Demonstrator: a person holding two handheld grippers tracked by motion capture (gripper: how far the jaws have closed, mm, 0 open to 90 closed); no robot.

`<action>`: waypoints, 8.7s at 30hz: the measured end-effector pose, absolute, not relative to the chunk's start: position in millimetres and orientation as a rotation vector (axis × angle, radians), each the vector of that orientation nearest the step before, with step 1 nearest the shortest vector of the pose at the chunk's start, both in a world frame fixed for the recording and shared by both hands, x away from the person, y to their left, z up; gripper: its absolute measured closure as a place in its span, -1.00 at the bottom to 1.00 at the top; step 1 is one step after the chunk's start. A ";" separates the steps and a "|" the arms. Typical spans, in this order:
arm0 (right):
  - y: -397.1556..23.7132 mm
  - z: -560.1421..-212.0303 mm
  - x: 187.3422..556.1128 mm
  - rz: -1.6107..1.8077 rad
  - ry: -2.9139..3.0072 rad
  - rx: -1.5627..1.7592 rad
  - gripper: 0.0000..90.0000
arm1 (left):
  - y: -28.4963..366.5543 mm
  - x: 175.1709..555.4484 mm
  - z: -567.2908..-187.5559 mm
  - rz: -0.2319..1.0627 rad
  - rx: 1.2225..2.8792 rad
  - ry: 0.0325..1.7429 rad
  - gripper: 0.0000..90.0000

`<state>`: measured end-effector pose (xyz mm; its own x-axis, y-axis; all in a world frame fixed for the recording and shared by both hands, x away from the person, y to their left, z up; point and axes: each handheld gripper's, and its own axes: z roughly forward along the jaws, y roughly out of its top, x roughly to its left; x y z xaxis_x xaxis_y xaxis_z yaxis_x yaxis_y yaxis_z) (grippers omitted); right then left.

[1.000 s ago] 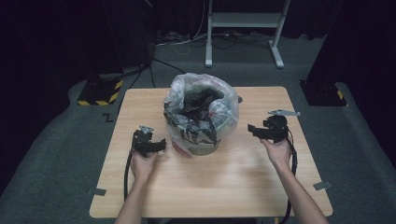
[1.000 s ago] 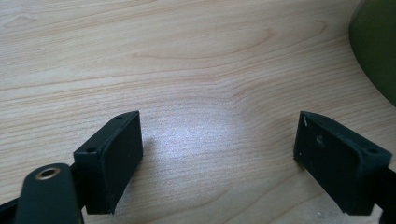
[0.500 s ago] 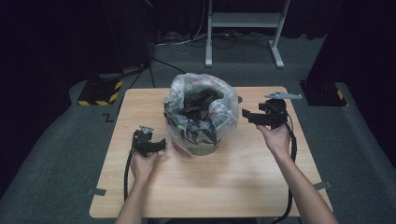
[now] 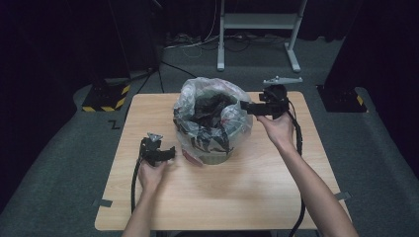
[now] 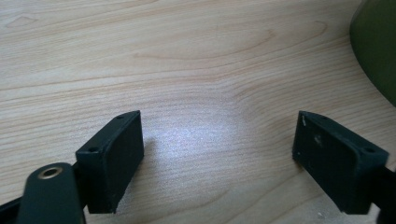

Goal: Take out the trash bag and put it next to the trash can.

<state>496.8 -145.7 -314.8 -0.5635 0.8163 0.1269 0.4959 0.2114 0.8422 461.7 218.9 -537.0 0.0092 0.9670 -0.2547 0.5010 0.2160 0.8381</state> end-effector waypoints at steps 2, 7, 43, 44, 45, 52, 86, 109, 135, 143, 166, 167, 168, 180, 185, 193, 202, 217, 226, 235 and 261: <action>-140.0 -314.5 502.3 1.280 2.161 1.235 -0.60 | 218.9 461.7 -537.0 0.674 1.408 1.621 -0.62; -127.3 -316.1 515.3 1.241 2.184 1.248 -0.51 | 218.8 461.7 -537.0 0.674 1.407 1.621 -0.62; -116.8 -321.2 518.2 1.103 2.261 1.126 0.99 | 234.8 456.4 -515.1 0.577 1.235 1.651 -0.41; -116.7 -320.9 517.9 1.106 2.261 1.126 0.99 | 234.1 456.0 -511.6 0.582 1.229 1.647 -0.41; -116.6 -320.7 517.7 1.107 2.263 1.124 0.99 | 234.7 454.4 -507.6 0.572 1.247 1.633 -0.40; -116.6 -319.6 517.2 1.122 2.269 1.119 0.99 | 238.0 446.7 -477.8 0.509 1.150 1.582 -0.49; -109.5 -319.2 516.5 1.132 2.309 1.106 0.99 | 201.2 461.3 -334.5 0.343 1.207 1.383 -0.66; -108.1 -319.4 516.9 1.137 2.322 1.106 0.99 | 165.7 485.6 -338.3 0.508 1.462 1.455 0.78; -90.2 -302.5 510.6 1.206 2.366 1.067 0.98 | 129.3 476.9 -314.8 0.330 1.435 1.299 0.96; -79.9 -300.5 509.8 1.233 2.391 1.060 0.98 | 109.7 474.1 -312.9 0.328 1.475 1.230 0.96; -77.6 -307.1 516.7 1.302 2.421 1.163 0.59 | 71.2 471.0 -329.3 0.379 1.611 1.160 0.96; -77.5 -307.7 517.3 1.305 2.421 1.172 0.52 | 70.4 471.0 -330.2 0.382 1.613 1.160 0.96; -77.3 -308.1 517.9 1.305 2.419 1.180 0.45 | 69.8 470.8 -331.0 0.379 1.615 1.160 0.96; -66.8 -313.1 524.6 1.264 2.413 1.244 0.17 | 63.6 468.2 -335.4 0.405 1.666 1.131 0.96; -64.4 -317.4 527.8 1.220 2.430 1.245 0.42 | 62.9 467.9 -336.5 0.402 1.679 1.128 0.95; -58.0 -318.7 525.0 1.172 2.450 1.179 0.96 | 69.6 463.6 -337.4 0.407 1.634 1.125 0.56; -61.1 -311.3 520.1 1.150 2.425 1.133 0.99 | 100.4 449.8 -321.7 0.414 1.461 1.143 0.03; -72.6 -278.9 506.6 1.163 2.357 1.040 1.00 | 164.5 444.3 -321.9 0.485 1.288 1.234 -0.07; -95.4 -259.9 500.2 1.178 2.300 1.045 1.00 | 192.5 443.3 -338.0 0.494 1.238 1.302 -0.07; -128.1 -244.2 491.4 1.181 2.227 1.063 1.00 | 210.9 444.0 -373.6 0.515 1.265 1.387 -0.07; -206.5 -218.7 463.0 1.155 2.073 1.123 1.00 | 237.9 447.2 -501.7 0.584 1.390 1.664 -0.17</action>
<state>463.0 -206.5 -218.7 -0.5274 0.8488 -0.0378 0.4143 0.2958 0.8607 447.2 237.9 -501.7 -0.0022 0.9485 -0.3168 0.5422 0.2673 0.7966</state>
